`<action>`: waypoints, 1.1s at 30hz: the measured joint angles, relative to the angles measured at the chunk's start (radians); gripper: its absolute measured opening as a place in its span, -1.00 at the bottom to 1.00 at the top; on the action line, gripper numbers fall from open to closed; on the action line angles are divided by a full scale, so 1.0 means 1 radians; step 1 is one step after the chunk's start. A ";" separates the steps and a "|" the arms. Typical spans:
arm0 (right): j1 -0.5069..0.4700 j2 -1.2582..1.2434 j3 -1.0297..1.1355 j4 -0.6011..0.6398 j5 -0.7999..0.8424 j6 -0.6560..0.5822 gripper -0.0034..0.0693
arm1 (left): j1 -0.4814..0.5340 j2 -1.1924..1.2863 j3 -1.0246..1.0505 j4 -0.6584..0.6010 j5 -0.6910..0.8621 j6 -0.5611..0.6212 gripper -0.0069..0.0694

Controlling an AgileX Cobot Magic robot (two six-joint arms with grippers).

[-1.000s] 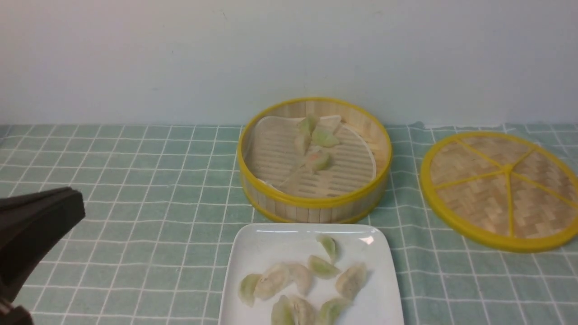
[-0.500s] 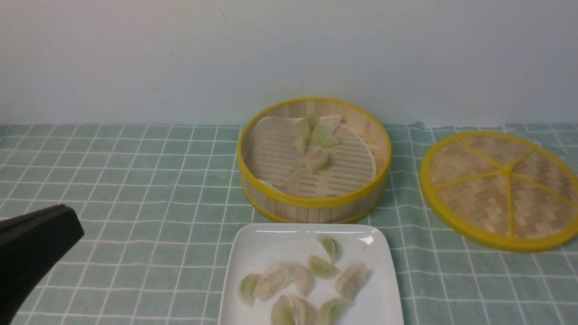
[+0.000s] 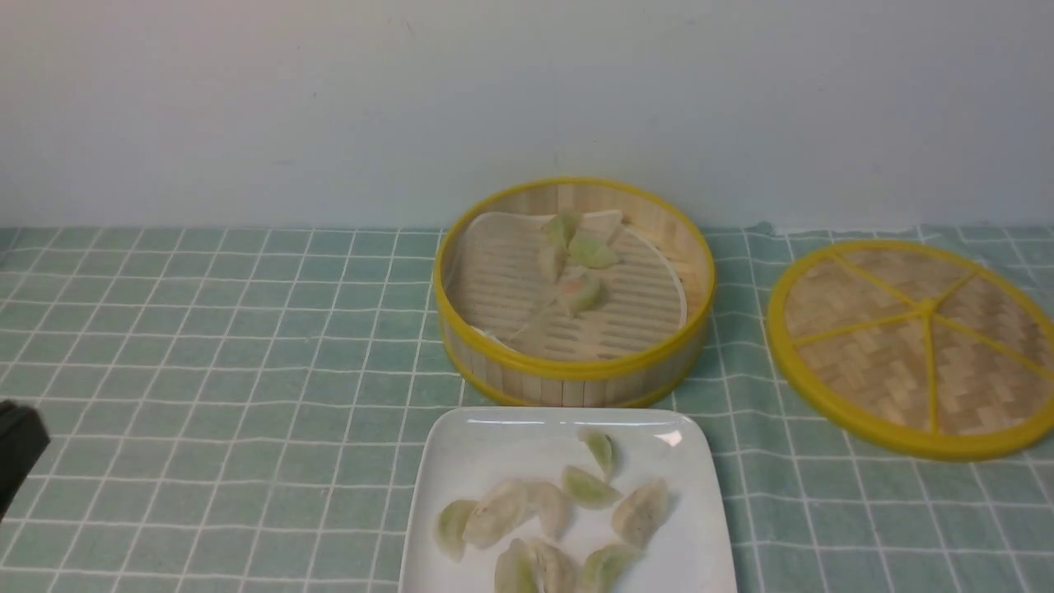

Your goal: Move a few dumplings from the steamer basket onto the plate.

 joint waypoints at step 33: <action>0.000 0.000 0.000 0.000 0.004 0.000 -0.94 | 0.089 -0.170 0.364 0.285 0.041 -0.210 -0.83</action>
